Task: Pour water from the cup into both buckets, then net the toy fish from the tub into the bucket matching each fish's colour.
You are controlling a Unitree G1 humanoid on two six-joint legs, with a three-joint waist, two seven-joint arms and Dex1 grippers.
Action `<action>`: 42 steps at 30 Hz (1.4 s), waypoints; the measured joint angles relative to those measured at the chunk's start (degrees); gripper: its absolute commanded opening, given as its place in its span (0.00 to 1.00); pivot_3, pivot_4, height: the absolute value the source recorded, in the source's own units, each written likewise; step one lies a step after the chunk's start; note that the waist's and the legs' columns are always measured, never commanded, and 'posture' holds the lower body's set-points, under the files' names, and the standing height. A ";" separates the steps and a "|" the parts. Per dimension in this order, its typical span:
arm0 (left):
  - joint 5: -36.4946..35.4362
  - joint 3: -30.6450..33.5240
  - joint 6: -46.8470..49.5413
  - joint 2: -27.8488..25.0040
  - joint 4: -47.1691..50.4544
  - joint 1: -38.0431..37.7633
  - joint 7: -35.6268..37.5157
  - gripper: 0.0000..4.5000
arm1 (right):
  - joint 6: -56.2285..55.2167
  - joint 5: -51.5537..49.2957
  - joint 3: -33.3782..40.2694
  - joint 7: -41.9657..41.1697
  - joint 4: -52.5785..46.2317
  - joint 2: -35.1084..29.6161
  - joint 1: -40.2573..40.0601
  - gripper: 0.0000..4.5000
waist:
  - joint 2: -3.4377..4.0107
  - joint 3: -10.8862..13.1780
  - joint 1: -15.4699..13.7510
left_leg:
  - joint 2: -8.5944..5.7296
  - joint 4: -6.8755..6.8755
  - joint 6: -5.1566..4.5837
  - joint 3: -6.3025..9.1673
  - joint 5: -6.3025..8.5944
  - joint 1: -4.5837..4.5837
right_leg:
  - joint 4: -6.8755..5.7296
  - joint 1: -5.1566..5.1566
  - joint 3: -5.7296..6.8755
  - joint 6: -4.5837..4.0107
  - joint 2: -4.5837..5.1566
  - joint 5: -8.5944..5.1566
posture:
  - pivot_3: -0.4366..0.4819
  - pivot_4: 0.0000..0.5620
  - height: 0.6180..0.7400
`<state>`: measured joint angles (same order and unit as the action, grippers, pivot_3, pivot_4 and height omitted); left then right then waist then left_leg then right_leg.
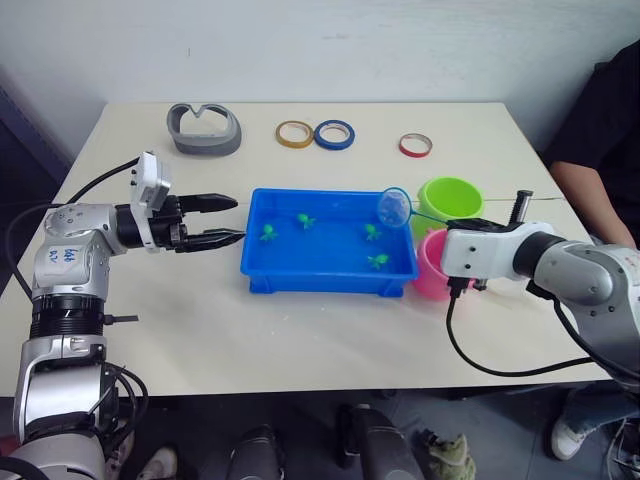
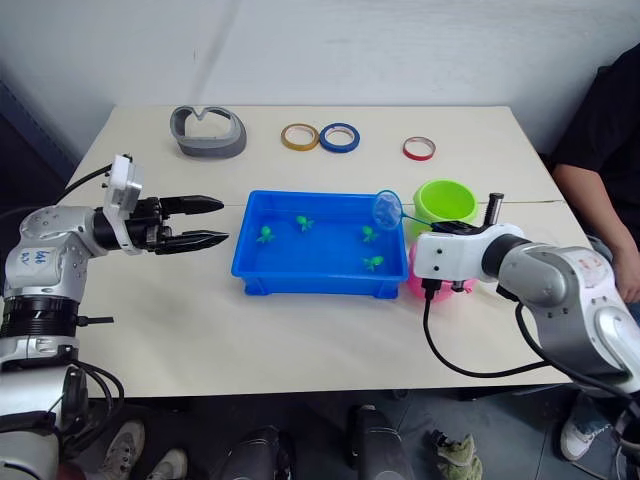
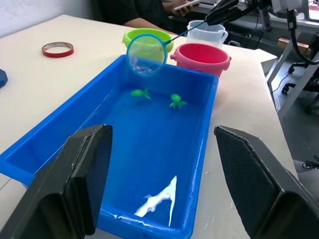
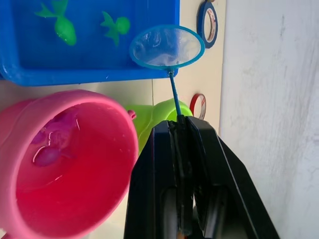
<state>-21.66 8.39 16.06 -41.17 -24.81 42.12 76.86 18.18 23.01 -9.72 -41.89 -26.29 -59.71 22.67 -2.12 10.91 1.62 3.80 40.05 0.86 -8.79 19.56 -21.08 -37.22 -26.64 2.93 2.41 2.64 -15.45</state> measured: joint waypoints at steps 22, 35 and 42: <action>-3.05 1.63 4.57 -2.79 8.78 -5.01 -2.29 0.80 | -1.49 10.75 -7.01 -4.71 9.35 17.54 3.54 0.00 | 0.01 0.01 0.07 | 0.04 0.05 0.19 -0.13 -0.12 0.08 | -0.31 -0.04 -0.07 -0.13 -0.02 -0.07 | 0.48 0.27 0.89; -3.14 1.64 4.72 -2.73 10.26 -5.61 -3.34 0.80 | 39.86 -6.71 4.43 -13.01 1.23 28.13 8.98 0.00 | 0.01 0.00 0.00 | 0.03 0.05 0.16 0.33 -0.11 0.04 | -0.36 -0.04 -0.08 -0.21 0.02 -0.11 | 0.48 0.27 0.89; -3.15 1.62 4.62 -2.47 10.28 -5.64 -3.49 0.80 | 56.07 -16.48 7.21 -11.21 -2.05 30.34 14.20 0.00 | 0.02 0.00 0.03 | 0.04 0.03 0.15 0.38 -0.11 0.00 | -0.35 -0.05 -0.09 -0.24 0.04 -0.13 | 0.48 0.27 0.89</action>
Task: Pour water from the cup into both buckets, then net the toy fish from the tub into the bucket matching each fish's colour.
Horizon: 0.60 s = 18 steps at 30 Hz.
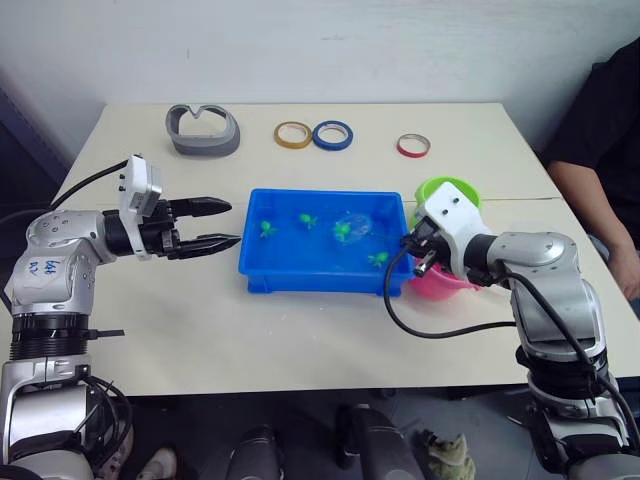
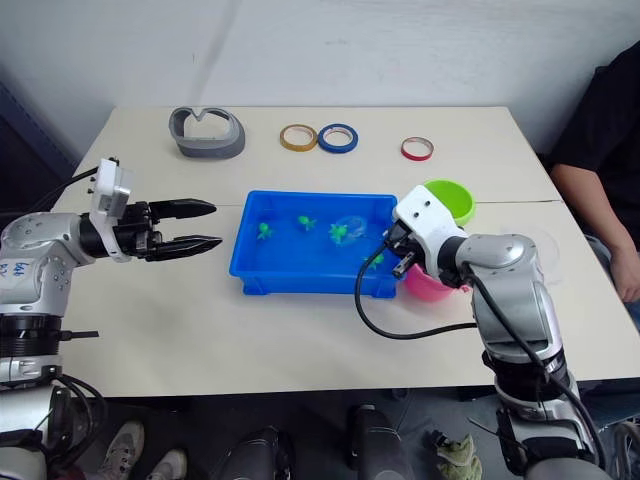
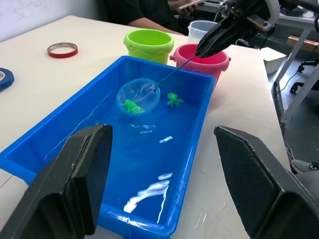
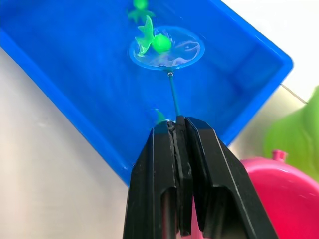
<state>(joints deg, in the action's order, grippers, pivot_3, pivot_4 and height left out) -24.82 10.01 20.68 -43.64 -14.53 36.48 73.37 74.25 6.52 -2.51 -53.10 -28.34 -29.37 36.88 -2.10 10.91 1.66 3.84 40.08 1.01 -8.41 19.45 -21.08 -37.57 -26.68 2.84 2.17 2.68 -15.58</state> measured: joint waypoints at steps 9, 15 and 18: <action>0.00 -0.10 -0.51 0.21 -0.86 1.34 0.19 0.80 | 9.41 -10.62 5.31 3.97 -4.14 -0.81 3.52 0.00 | 0.00 0.00 -0.01 | -0.01 -0.08 -0.04 0.01 0.03 -0.05 | 0.13 0.00 0.00 0.00 0.02 0.00 | 0.48 0.27 0.89; 0.03 -1.10 -1.47 0.71 -2.87 2.30 0.57 0.80 | 10.26 -15.71 5.97 6.86 -5.68 -1.36 3.32 0.00 | 0.00 0.00 0.01 | -0.01 -0.08 -0.04 0.00 0.03 -0.06 | 0.14 0.00 -0.01 0.00 0.02 0.00 | 0.48 0.27 0.89; 0.04 -1.21 -2.15 0.80 -4.20 3.48 0.64 0.80 | 10.75 -17.72 7.51 8.29 -6.15 -1.59 3.12 0.00 | 0.00 0.00 -0.02 | -0.01 -0.08 -0.04 0.01 0.03 -0.07 | 0.14 0.00 -0.01 0.00 0.04 0.00 | 0.48 0.27 0.89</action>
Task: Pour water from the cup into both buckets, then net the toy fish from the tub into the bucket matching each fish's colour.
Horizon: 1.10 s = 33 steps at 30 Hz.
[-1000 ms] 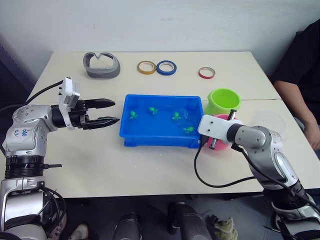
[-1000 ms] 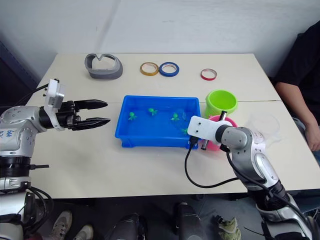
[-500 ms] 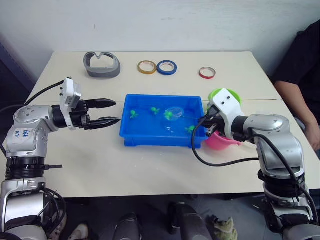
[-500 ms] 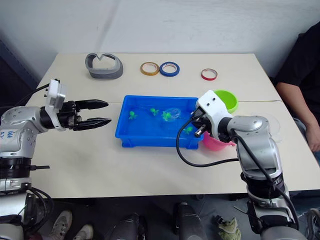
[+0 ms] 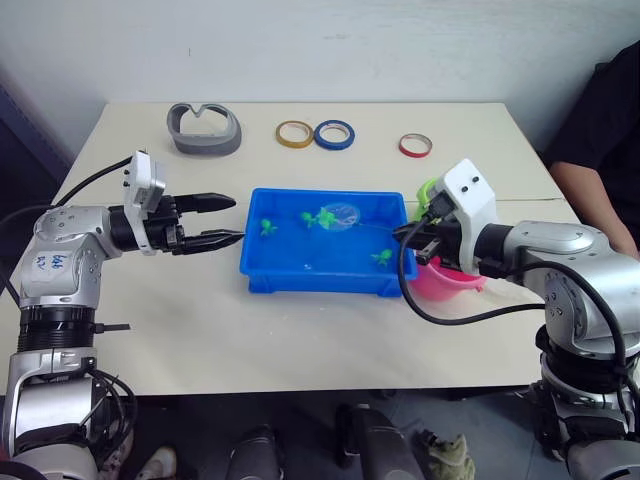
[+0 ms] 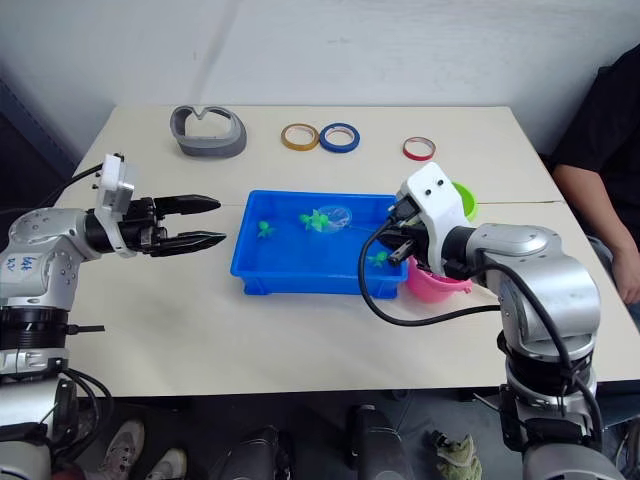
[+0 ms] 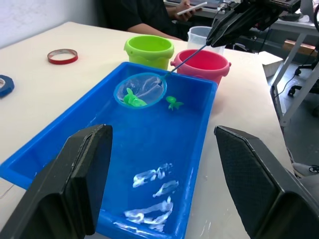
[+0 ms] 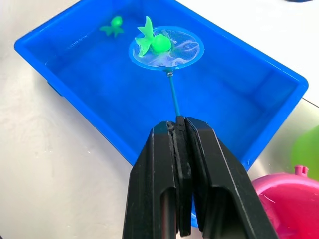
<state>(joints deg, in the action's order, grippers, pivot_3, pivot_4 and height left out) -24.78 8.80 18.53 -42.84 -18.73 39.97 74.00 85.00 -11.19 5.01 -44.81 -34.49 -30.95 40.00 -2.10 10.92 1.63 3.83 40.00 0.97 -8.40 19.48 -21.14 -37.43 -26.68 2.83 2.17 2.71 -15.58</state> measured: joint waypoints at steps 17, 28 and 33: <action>1.60 -4.25 -6.82 6.85 -11.59 8.82 2.01 0.80 | -8.07 -4.67 15.20 4.00 5.75 -18.54 -7.30 0.00 | 0.00 0.00 0.11 | -0.01 -0.07 -0.05 -0.06 0.04 -0.04 | 0.19 0.01 0.02 0.04 -0.03 0.02 | 0.48 0.27 0.89; 2.51 -5.01 -7.97 8.22 -13.77 11.15 3.27 0.80 | -30.67 4.18 2.86 9.71 17.73 -24.36 -12.44 0.00 | 0.02 0.01 0.00 | -0.01 -0.08 -0.01 -0.17 0.01 -0.04 | 0.19 0.00 -0.02 0.04 -0.01 0.02 | 0.48 0.27 0.89; 2.54 -5.01 -7.96 8.17 -13.76 11.14 3.35 0.80 | -42.76 12.51 -3.35 11.59 19.54 -28.95 -14.05 0.00 | 0.02 0.02 0.00 | 0.00 -0.09 0.00 -0.21 0.01 -0.06 | 0.24 0.00 -0.01 0.06 -0.03 0.03 | 0.48 0.27 0.89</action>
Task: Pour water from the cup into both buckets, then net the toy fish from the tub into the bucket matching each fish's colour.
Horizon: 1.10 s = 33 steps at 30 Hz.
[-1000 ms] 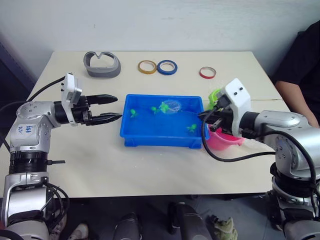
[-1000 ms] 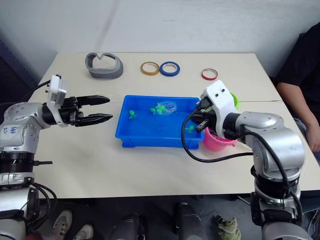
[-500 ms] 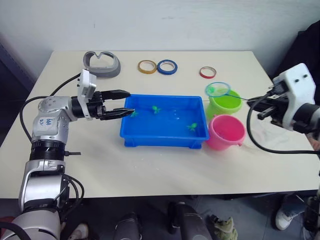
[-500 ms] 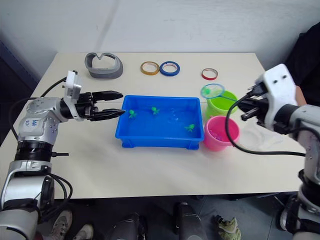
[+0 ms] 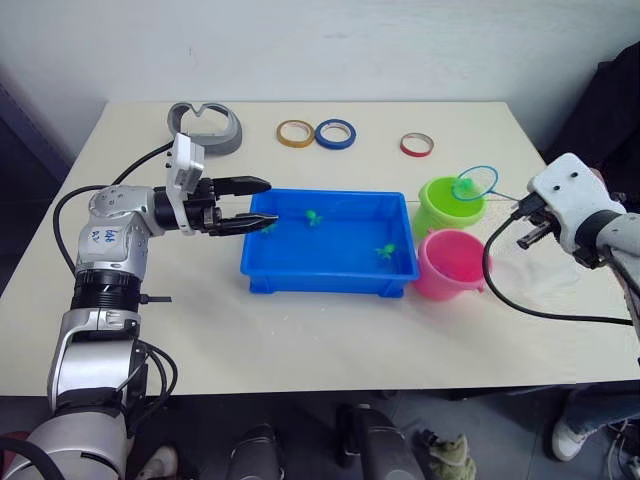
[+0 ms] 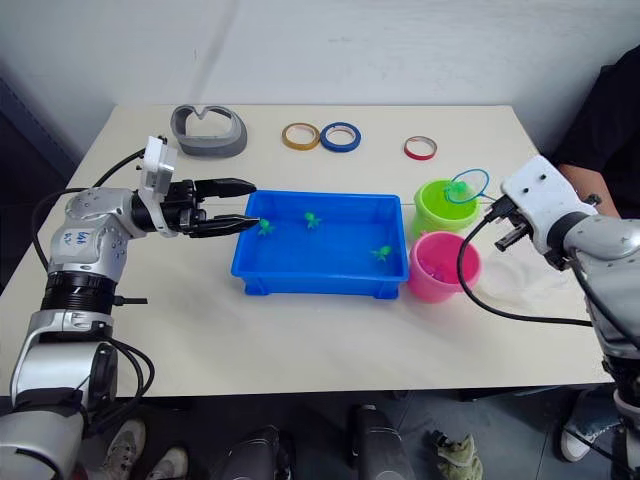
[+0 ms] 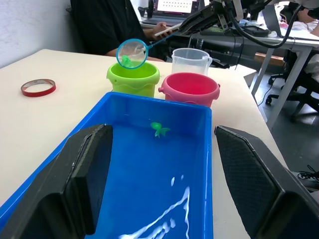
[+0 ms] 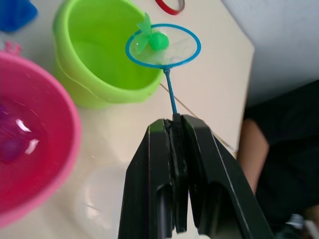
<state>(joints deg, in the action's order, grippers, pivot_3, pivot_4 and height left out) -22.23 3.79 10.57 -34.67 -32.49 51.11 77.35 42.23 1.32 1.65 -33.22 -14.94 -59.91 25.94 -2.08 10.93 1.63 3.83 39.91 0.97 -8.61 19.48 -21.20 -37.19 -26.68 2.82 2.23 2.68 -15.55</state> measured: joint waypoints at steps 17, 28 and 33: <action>0.02 -0.01 0.05 0.12 -0.01 0.00 0.09 0.80 | -35.12 30.88 -7.81 4.15 0.51 -14.14 -9.11 0.00 | 0.03 0.02 0.06 | 0.03 0.04 0.09 -0.22 -0.03 0.06 | -0.04 0.00 -0.02 0.02 -0.02 0.00 | 0.48 0.27 0.89; 0.02 -0.01 0.05 0.12 -0.01 0.00 0.10 0.80 | -43.58 44.67 -7.79 7.62 3.90 -14.21 -10.71 0.00 | 0.04 0.02 0.09 | 0.04 0.09 0.19 -0.29 -0.09 0.16 | -0.19 0.00 -0.07 0.01 -0.04 -0.01 | 0.48 0.27 0.89; 0.01 0.02 0.05 0.09 0.00 0.00 0.10 0.80 | -42.93 42.41 -4.69 6.12 3.72 -11.71 -10.49 0.00 | 0.03 0.02 0.13 | 0.04 0.09 0.20 -0.29 -0.09 0.17 | -0.21 -0.01 -0.09 0.01 -0.07 -0.01 | 0.48 0.27 0.89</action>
<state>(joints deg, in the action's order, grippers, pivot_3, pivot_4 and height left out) -22.22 3.81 10.62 -34.58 -32.50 51.11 77.46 -0.70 43.73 -3.04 -27.10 -11.22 -71.62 15.46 -2.04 10.95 1.76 3.87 40.01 1.17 -8.91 19.39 -21.03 -37.41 -26.68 2.73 2.24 2.62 -15.56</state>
